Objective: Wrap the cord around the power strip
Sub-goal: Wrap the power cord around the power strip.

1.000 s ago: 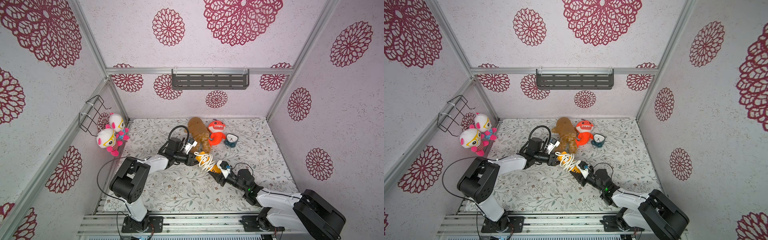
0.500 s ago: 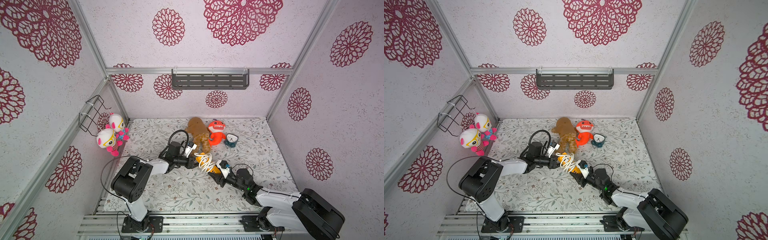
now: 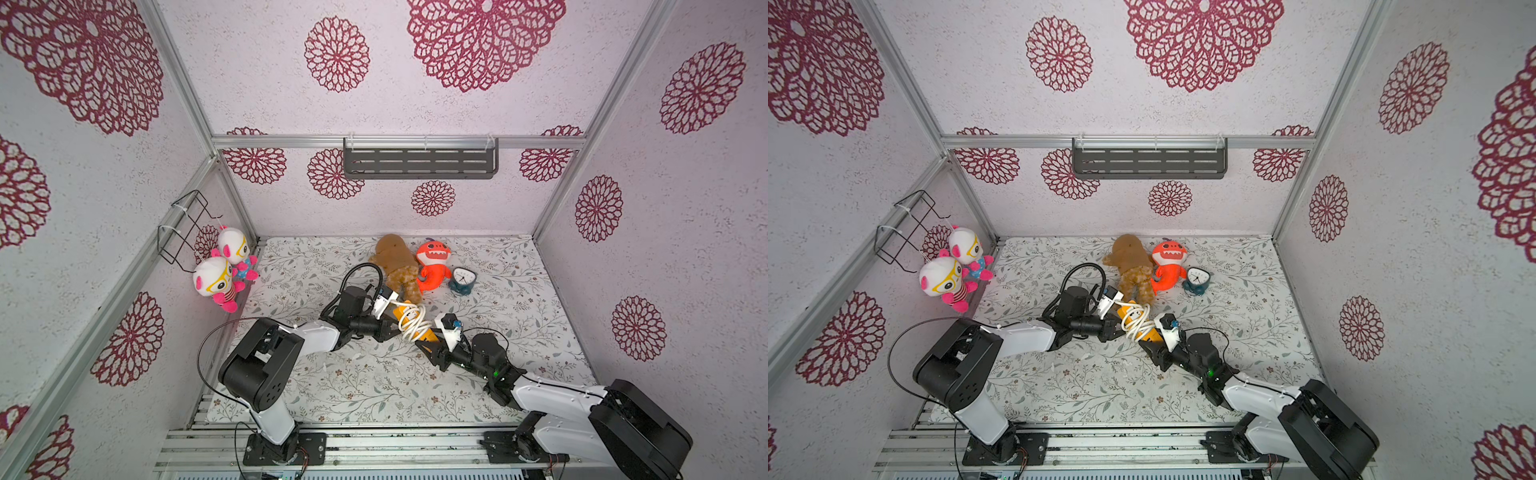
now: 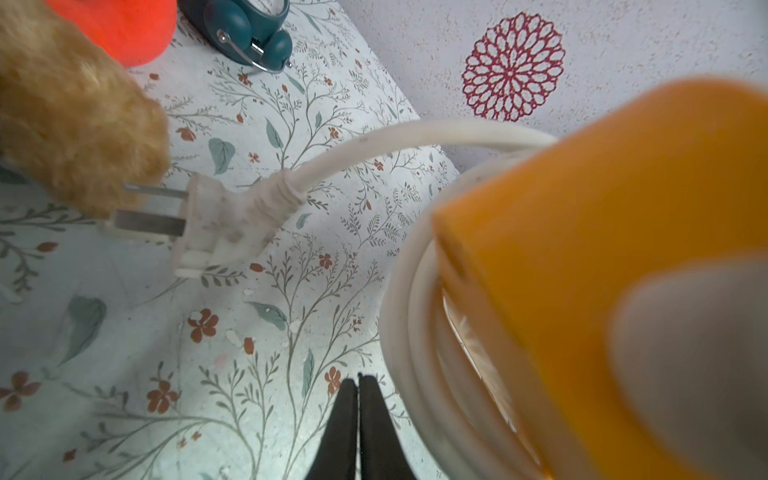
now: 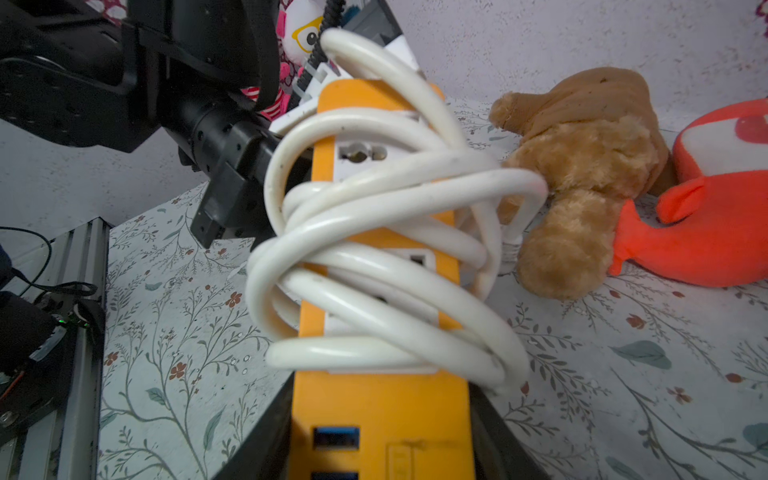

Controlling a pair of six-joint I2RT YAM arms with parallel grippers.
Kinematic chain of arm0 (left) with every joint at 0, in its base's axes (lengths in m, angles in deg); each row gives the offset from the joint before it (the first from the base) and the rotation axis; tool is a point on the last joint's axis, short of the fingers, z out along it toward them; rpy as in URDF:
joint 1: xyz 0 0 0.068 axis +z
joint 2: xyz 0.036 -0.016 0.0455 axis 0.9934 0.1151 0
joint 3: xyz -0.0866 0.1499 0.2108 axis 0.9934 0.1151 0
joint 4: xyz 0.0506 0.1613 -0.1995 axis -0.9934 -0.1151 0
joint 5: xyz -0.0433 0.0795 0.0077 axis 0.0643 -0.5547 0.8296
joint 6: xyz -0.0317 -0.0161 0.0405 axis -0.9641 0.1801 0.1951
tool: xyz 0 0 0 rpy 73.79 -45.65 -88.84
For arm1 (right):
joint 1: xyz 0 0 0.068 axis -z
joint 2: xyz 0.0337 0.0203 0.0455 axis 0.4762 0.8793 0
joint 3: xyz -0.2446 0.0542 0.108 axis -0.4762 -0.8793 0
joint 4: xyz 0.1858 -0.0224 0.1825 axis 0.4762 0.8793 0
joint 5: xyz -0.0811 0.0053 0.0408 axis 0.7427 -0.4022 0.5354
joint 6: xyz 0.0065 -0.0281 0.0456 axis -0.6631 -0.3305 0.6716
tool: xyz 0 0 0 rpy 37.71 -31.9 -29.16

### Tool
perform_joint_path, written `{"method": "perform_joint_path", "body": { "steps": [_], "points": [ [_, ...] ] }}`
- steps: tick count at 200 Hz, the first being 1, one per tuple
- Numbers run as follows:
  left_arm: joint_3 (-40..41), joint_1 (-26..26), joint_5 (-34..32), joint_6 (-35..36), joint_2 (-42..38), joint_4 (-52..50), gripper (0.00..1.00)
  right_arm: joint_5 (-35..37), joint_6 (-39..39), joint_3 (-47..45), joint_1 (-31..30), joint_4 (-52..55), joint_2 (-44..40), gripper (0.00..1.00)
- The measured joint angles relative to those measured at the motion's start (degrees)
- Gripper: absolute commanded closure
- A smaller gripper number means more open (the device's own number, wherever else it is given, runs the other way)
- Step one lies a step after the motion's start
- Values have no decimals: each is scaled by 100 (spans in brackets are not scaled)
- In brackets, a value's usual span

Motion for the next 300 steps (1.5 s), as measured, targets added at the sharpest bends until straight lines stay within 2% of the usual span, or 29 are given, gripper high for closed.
{"method": "perform_joint_path", "body": {
  "steps": [45,72,113,166,186,219,223,233,263,266,271,300],
  "points": [
    [262,-101,-214,33,-46,-138,98,-247,354,0,107,160,20,100],
    [433,-103,-376,33,-195,-138,87,-514,481,0,162,243,20,100],
    [756,-103,-704,85,-649,-144,81,-1172,592,4,313,282,20,100],
    [1110,-219,-1207,186,-1154,-160,59,-2022,826,107,551,350,20,100],
    [1438,-291,-1506,229,-1513,-138,42,-2253,831,212,586,378,20,100],
    [2059,-433,-2146,407,-2098,103,32,-2599,846,293,621,391,24,100],
    [2114,-446,-2216,431,-2138,144,30,-2636,848,302,625,400,26,100],
    [2234,-481,-2428,535,-2227,289,17,-2730,876,319,625,413,37,100],
    [2319,-584,-2986,815,-2264,697,6,-2986,960,348,625,415,57,100],
    [2319,-605,-3040,863,-2260,748,0,-3001,973,348,625,415,57,100],
    [2317,-638,-3126,911,-2253,833,3,-3034,977,348,625,417,57,100],
    [2321,-811,-3657,1246,-1956,1460,3,-3213,1038,350,627,431,2,100]
  ]
}}
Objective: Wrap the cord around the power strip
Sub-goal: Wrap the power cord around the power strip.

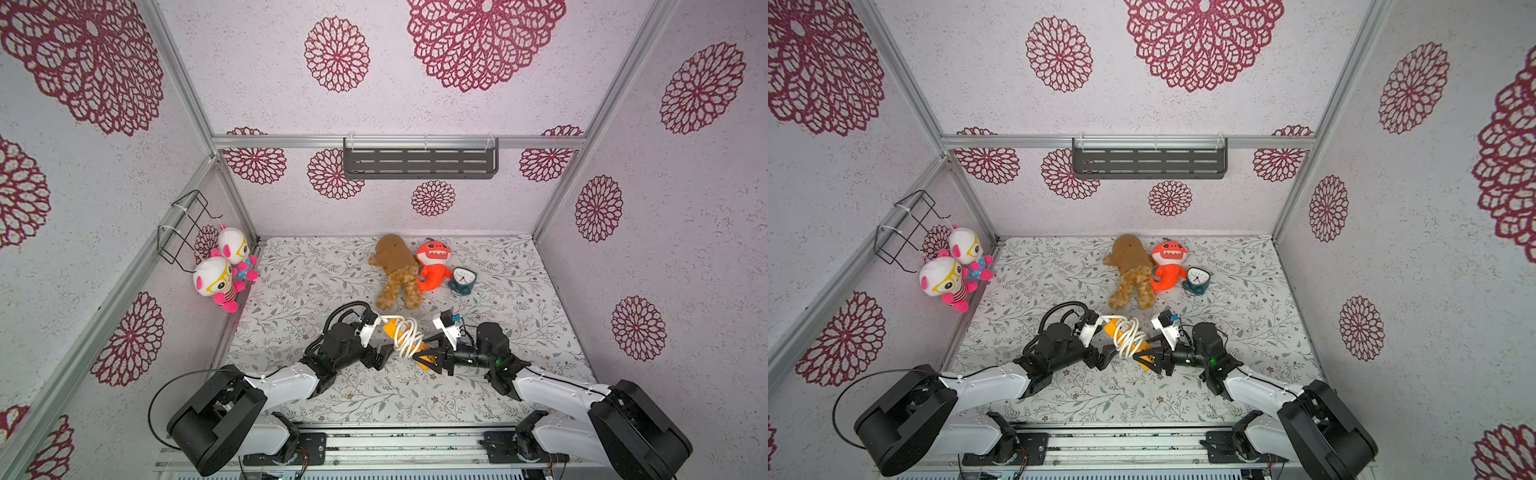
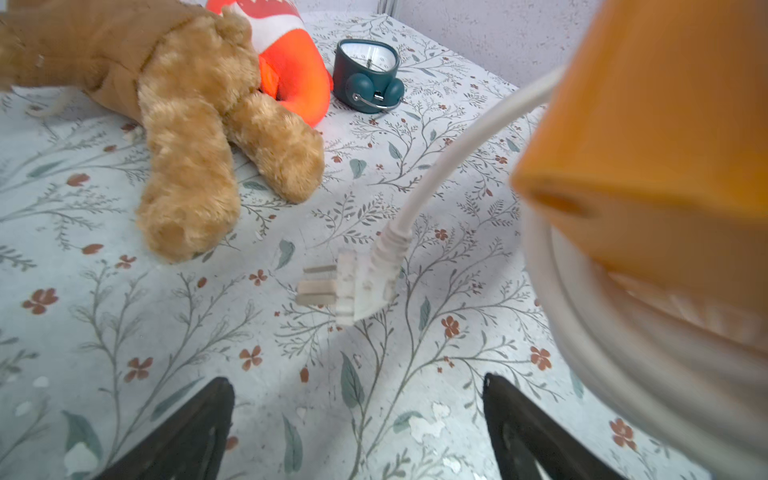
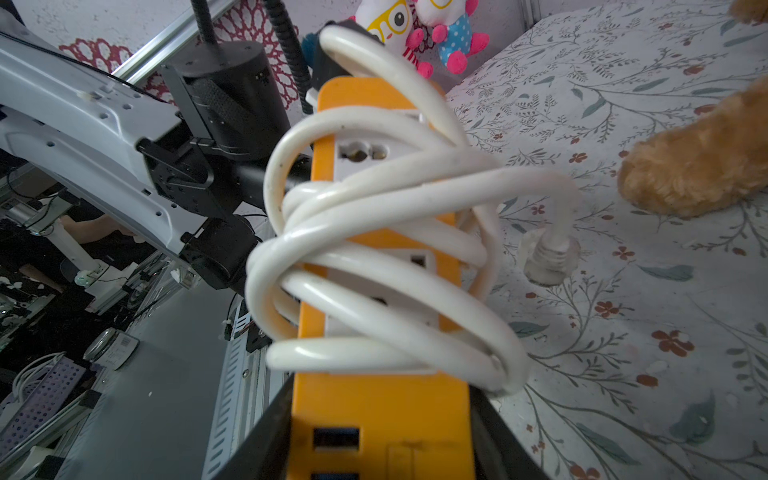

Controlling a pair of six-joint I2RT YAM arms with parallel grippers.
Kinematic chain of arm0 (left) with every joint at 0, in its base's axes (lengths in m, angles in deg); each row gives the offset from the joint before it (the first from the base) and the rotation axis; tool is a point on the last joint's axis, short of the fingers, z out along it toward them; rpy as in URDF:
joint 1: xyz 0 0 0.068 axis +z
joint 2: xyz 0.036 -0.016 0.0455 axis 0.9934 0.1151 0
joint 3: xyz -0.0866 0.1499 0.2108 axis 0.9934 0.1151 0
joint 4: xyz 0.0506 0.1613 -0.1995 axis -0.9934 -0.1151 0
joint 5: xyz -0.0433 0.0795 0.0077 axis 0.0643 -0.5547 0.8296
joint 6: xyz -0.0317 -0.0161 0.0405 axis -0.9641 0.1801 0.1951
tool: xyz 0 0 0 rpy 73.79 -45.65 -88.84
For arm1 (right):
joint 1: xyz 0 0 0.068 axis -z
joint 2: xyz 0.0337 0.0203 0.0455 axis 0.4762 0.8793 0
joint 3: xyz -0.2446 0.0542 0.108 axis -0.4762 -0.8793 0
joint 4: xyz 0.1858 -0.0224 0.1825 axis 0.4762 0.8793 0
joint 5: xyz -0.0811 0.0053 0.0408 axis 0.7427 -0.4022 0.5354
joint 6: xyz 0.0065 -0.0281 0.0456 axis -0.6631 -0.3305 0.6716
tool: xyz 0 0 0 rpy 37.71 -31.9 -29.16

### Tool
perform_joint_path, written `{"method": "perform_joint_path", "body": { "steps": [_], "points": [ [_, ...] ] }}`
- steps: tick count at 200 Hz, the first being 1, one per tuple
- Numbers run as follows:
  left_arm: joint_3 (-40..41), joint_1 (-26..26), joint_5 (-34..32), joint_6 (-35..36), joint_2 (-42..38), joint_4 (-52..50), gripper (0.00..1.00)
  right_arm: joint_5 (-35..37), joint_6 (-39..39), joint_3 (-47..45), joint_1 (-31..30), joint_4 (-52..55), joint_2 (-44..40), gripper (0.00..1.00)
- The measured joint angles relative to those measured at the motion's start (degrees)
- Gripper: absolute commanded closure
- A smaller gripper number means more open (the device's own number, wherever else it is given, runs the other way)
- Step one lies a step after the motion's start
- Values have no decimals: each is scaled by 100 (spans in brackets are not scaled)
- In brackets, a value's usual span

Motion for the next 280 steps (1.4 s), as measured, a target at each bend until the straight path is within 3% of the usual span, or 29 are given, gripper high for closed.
{"method": "perform_joint_path", "body": {
  "steps": [110,158,226,280],
  "points": [
    [28,-761,-2122,1121,1576,3163,3,-675,192,-15,37,341,-282,100],
    [52,-953,-2428,1375,1910,3748,3,-881,177,-57,35,542,-286,100],
    [337,-1591,-3891,1764,2352,4942,3,-1178,-81,-70,9,901,-326,100],
    [485,-1794,-4293,1829,2562,5167,3,-1032,-52,-70,223,1224,-573,100]
  ]
}}
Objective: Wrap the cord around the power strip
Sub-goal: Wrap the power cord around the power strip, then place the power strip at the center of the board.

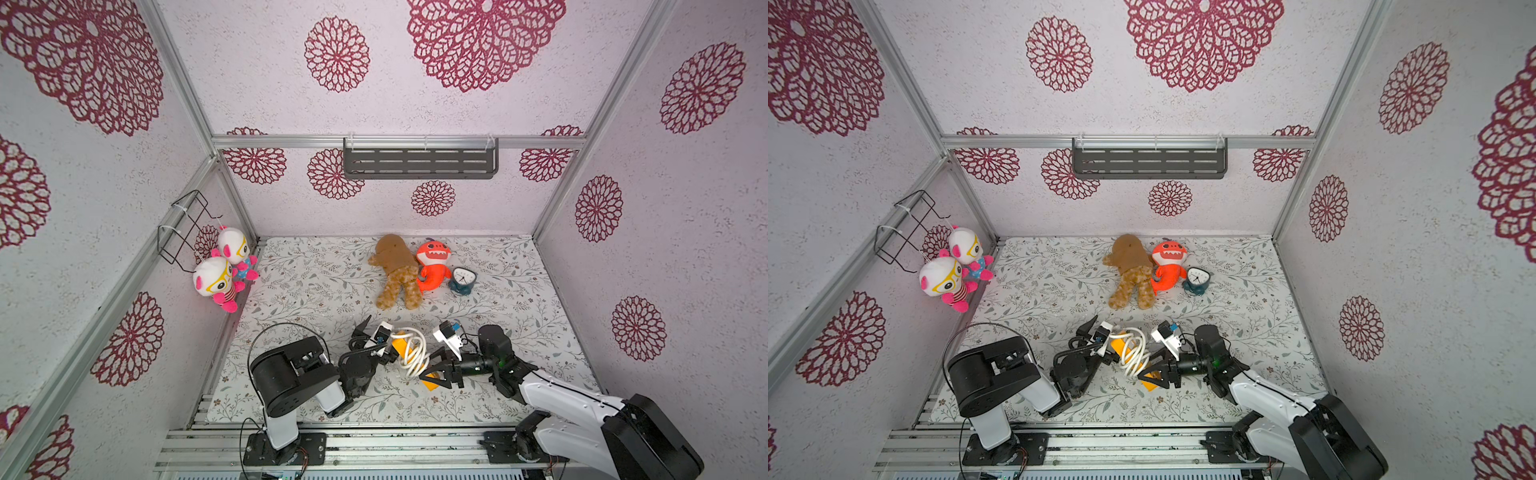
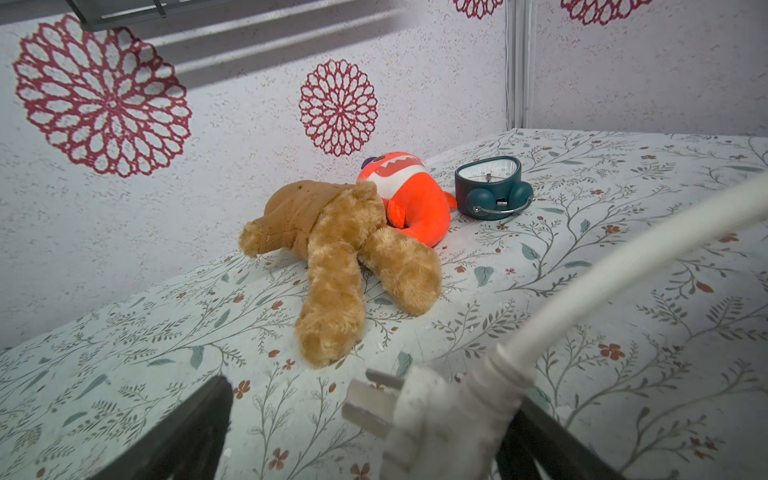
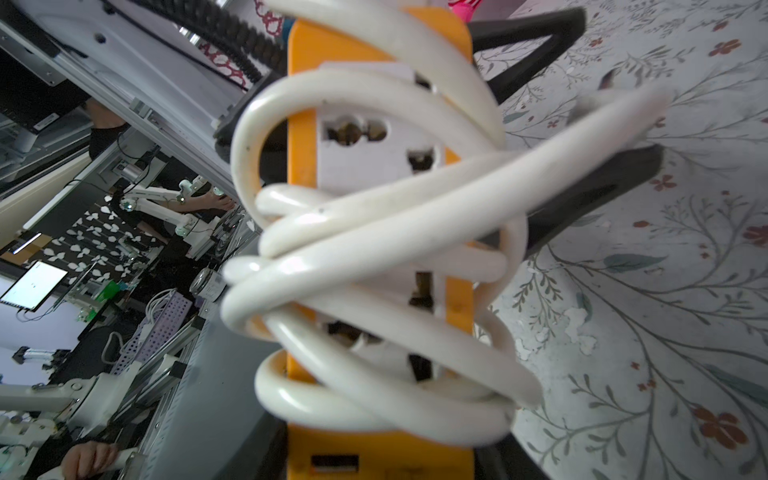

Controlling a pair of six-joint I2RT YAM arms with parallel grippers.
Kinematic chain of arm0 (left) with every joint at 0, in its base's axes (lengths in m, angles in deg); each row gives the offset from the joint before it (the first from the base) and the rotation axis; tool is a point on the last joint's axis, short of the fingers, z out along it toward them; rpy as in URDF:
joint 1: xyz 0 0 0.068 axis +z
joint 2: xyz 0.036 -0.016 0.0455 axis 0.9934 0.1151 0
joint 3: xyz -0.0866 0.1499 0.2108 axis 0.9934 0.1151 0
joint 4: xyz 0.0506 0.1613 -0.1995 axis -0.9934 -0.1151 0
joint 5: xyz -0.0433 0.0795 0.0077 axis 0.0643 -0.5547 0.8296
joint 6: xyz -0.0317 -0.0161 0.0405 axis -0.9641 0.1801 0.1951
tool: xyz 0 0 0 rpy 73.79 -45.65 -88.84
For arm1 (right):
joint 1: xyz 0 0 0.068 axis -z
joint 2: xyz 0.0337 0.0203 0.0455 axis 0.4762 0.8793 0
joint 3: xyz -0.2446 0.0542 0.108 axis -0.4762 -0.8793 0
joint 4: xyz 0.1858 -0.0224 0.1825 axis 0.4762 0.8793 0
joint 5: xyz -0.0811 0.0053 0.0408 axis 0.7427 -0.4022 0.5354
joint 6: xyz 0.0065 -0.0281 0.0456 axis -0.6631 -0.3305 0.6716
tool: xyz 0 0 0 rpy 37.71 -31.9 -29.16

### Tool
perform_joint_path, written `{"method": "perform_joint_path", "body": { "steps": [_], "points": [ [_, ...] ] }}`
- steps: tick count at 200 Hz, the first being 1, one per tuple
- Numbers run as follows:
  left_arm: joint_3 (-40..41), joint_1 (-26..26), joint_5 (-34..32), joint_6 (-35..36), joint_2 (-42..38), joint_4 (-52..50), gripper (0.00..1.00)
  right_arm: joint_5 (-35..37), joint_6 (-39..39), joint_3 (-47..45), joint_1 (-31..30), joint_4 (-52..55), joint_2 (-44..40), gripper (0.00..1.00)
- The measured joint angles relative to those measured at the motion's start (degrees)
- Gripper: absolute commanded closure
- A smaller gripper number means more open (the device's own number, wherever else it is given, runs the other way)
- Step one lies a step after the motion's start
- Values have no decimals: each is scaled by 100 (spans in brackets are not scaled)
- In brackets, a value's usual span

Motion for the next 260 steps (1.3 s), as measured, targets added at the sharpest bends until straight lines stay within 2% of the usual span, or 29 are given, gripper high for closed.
{"method": "perform_joint_path", "body": {
  "steps": [38,77,113,154,188,213,232,260],
  "points": [
    [348,-404,573,39,83,-330,3,662,9,229,236,-13,-186,100],
    [470,-448,981,-387,-308,-940,1,813,35,304,240,-7,-153,100],
    [535,-450,994,-957,-1440,-1725,2,828,24,356,240,11,35,100],
    [9,-356,946,-1517,-3484,-4336,5,822,-72,356,256,-46,278,100],
    [-66,234,1084,-2135,-5410,-6061,10,673,-291,356,262,90,476,100],
    [-103,688,1261,-2430,-6321,-6996,10,570,-546,372,262,459,645,100],
    [-417,1012,1582,-2505,-6393,-7729,9,520,-857,549,262,1008,752,100],
    [-1694,1696,2365,-2496,-5418,-8795,9,540,-1657,1113,205,2100,927,100]
  ]
}}
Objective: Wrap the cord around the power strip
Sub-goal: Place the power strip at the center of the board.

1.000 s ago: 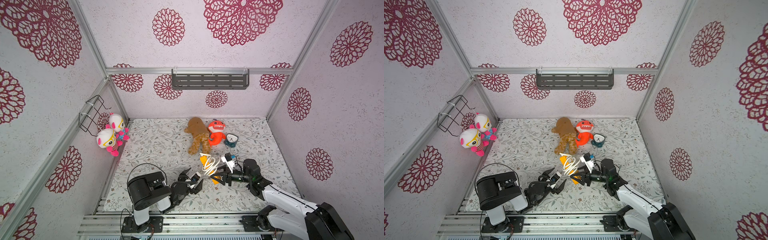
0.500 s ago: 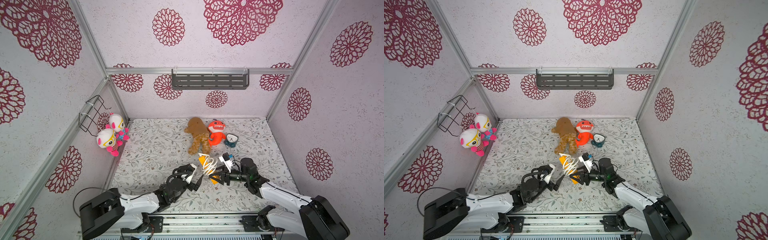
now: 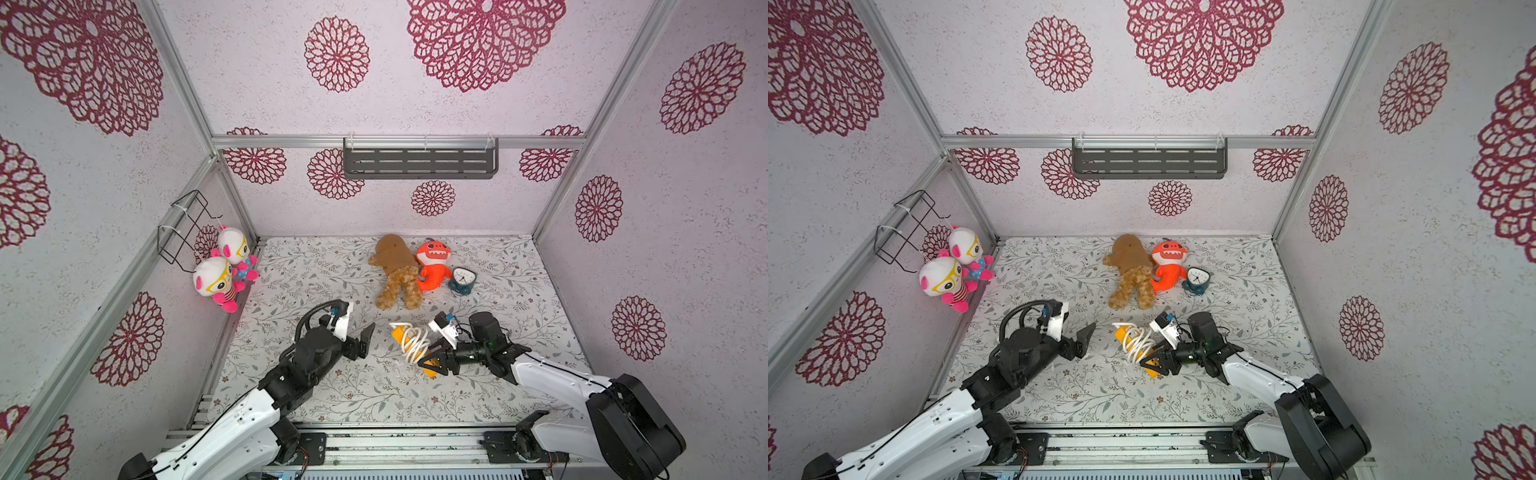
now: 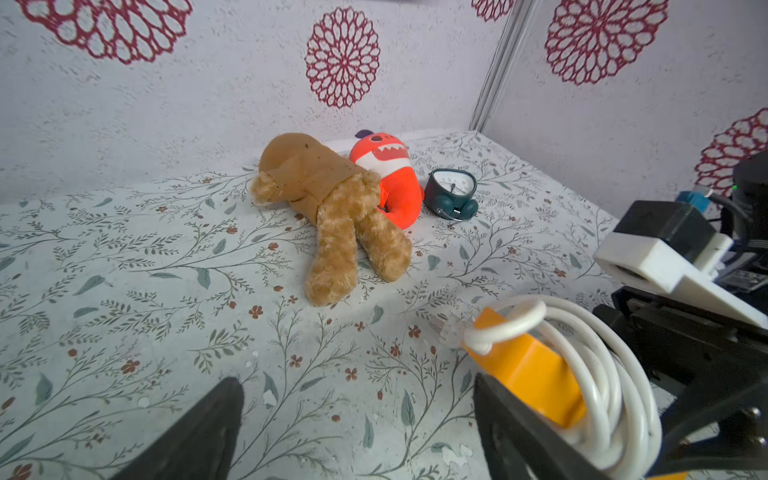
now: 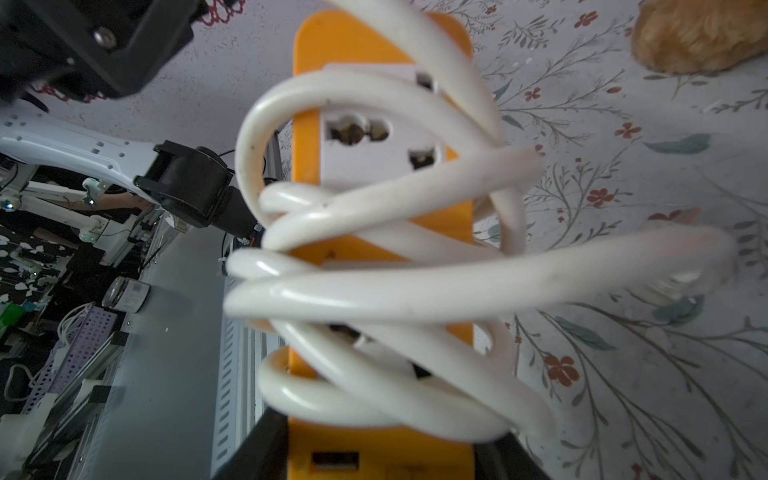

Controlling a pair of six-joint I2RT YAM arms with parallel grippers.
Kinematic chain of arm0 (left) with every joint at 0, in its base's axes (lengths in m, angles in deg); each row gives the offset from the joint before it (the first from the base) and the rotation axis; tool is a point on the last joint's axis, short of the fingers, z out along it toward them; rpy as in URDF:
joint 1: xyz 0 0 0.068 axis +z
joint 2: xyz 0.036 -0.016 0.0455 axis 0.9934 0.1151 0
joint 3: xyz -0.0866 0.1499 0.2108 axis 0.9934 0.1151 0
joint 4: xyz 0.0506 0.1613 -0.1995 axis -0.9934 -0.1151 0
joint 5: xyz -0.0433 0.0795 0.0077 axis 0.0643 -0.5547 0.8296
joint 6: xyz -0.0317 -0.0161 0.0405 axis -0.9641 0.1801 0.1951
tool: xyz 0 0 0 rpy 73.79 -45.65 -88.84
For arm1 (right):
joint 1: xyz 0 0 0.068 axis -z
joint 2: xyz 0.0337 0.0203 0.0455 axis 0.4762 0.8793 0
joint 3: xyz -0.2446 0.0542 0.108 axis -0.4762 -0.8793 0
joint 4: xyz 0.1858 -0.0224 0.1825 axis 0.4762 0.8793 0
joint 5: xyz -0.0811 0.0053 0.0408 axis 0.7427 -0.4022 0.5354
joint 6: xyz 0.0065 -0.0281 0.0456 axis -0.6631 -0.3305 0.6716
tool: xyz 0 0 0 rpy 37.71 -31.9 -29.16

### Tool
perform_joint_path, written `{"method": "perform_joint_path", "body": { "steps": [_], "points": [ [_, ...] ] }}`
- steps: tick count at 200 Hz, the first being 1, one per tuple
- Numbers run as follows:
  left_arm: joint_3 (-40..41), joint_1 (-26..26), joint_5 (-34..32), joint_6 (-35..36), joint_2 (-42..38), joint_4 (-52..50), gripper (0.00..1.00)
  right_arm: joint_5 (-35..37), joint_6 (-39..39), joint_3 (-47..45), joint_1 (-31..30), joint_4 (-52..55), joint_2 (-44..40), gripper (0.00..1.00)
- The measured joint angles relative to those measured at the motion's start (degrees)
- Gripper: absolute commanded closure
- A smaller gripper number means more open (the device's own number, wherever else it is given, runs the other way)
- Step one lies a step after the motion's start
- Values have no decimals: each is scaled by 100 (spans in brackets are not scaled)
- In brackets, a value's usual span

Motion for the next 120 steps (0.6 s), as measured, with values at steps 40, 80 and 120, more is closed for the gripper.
{"method": "perform_joint_path", "body": {
  "steps": [40,80,120],
  "points": [
    [-1506,549,999,118,1423,-916,8,162,-1106,581,-225,1051,304,100],
    [-2173,979,1587,111,1969,-1545,8,612,-1882,765,-713,1502,809,100],
    [-2251,1255,1851,-20,2122,-1945,8,1086,-2472,876,-988,1539,1290,100]
  ]
}}
